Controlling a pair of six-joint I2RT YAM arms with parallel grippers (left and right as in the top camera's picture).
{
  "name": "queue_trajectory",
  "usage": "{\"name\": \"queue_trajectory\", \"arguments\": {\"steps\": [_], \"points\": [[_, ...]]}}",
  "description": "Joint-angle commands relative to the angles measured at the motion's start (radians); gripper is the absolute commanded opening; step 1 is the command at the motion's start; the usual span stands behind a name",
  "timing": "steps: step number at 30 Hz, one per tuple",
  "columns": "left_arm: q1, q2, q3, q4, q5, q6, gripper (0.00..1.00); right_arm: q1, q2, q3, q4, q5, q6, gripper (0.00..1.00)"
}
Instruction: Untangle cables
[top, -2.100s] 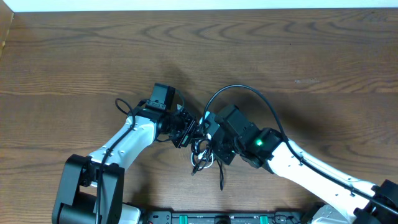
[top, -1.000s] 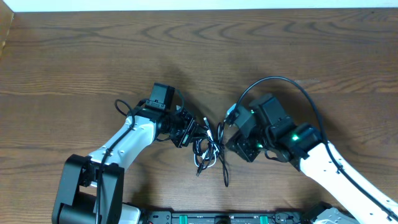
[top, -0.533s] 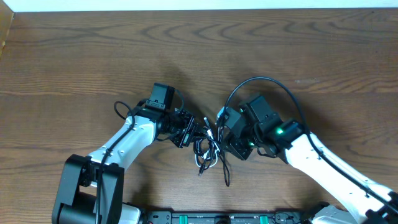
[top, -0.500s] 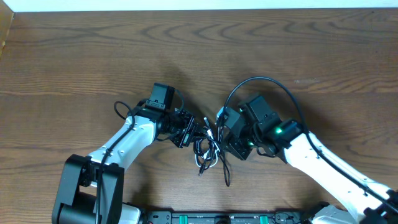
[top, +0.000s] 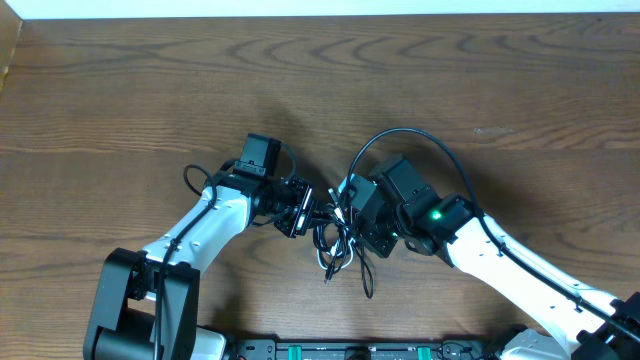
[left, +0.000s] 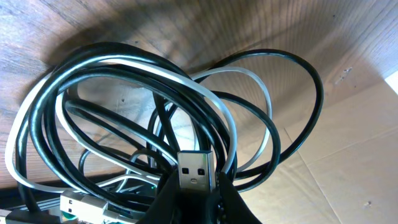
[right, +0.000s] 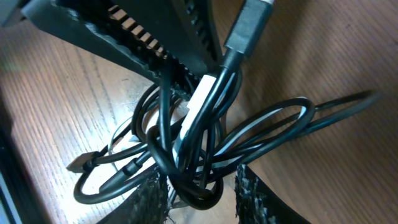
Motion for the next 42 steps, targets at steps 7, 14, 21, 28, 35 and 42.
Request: {"name": "queue_trajectory", "arguments": {"steps": [7, 14, 21, 28, 35, 42], "points": [[-0.002, 0.006, 0.0, -0.002, 0.042, -0.028, 0.07, 0.006, 0.009, -0.038, 0.023, 0.002, -0.014, 0.31], [-0.002, 0.006, 0.0, -0.002, 0.043, -0.028, 0.07, 0.006, 0.009, -0.038, 0.051, -0.001, -0.014, 0.23], [-0.002, 0.006, 0.0, -0.002, 0.043, -0.027, 0.07, 0.006, 0.009, -0.043, 0.059, -0.001, -0.014, 0.24], [-0.002, 0.006, 0.0, -0.002, 0.021, 0.055, 0.08, 0.002, -0.001, -0.045, 0.074, -0.002, -0.002, 0.01], [0.005, 0.006, 0.002, 0.02, -0.013, 0.34, 0.54, -0.063, -0.03, -0.044, 0.094, -0.127, 0.092, 0.01], [0.072, 0.006, 0.059, 0.01, -0.014, 0.51, 0.81, -0.121, -0.03, -0.044, 0.089, -0.179, 0.156, 0.01]]}}
